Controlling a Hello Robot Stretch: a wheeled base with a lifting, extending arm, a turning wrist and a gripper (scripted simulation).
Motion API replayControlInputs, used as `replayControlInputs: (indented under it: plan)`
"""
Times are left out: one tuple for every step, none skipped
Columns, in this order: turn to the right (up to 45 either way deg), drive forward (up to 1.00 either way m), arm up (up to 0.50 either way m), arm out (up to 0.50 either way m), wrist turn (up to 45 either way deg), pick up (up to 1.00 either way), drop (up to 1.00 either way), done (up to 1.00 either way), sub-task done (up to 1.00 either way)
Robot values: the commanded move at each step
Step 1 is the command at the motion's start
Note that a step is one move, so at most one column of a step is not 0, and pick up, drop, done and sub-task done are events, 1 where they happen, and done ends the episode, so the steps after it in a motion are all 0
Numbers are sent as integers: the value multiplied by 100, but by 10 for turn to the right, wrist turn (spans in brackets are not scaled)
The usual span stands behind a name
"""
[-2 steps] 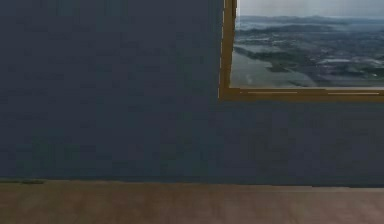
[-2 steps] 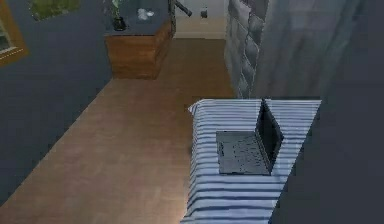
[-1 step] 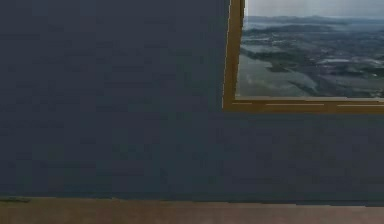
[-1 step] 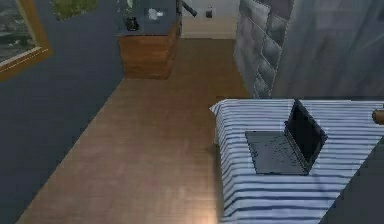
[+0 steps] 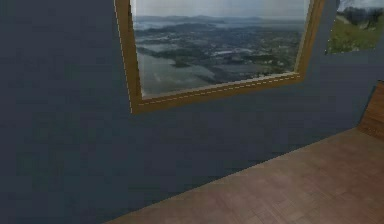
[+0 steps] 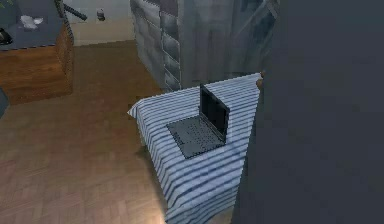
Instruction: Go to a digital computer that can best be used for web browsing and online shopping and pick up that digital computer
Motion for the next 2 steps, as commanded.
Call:
replayControlInputs:
  plan:
    - [0, 0, 50, 0, 0, 0, 0, 0, 0]
    - [0, 0, 14, 0, 0, 0, 0, 0, 0]
